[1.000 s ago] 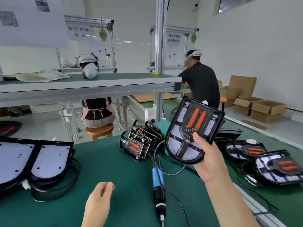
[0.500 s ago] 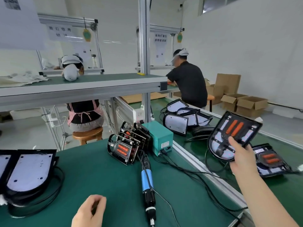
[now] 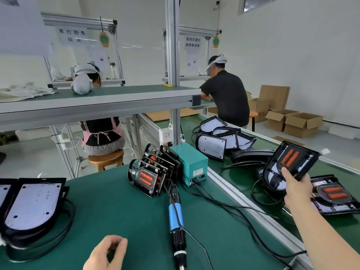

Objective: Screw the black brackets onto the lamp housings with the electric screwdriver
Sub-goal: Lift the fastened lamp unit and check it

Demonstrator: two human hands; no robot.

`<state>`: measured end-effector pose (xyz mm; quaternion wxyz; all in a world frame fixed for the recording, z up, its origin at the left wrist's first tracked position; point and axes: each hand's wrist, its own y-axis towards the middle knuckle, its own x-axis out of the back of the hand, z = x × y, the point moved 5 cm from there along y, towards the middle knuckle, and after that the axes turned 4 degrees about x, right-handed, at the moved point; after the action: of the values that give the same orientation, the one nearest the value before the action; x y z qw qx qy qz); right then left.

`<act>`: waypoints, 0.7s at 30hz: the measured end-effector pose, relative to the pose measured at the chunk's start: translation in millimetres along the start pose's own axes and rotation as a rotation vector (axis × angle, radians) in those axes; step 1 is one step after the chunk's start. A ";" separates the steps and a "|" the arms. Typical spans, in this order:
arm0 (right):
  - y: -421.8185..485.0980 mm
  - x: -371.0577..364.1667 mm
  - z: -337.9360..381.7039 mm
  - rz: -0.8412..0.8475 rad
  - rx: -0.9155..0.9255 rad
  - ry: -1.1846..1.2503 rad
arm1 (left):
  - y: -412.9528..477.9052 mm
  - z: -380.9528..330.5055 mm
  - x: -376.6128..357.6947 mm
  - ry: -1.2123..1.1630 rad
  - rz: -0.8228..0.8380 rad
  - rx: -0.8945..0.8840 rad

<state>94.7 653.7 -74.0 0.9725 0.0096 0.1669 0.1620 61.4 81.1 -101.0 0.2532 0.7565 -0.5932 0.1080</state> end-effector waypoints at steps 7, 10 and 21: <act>27.0 -8.5 -4.1 -0.014 0.081 -0.178 | -1.2 -3.1 1.3 -0.003 -0.018 -0.009; 33.8 -11.1 -5.7 -0.030 0.118 -0.203 | -2.3 -6.7 2.5 -0.013 -0.004 -0.016; 57.8 11.9 -1.0 -0.189 0.070 -0.220 | -4.2 -11.0 -0.3 -0.037 -0.042 -0.042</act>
<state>87.0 712.2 -74.5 0.9949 0.0455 0.0651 0.0617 66.8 87.7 -92.9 0.2604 0.7651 -0.5839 0.0760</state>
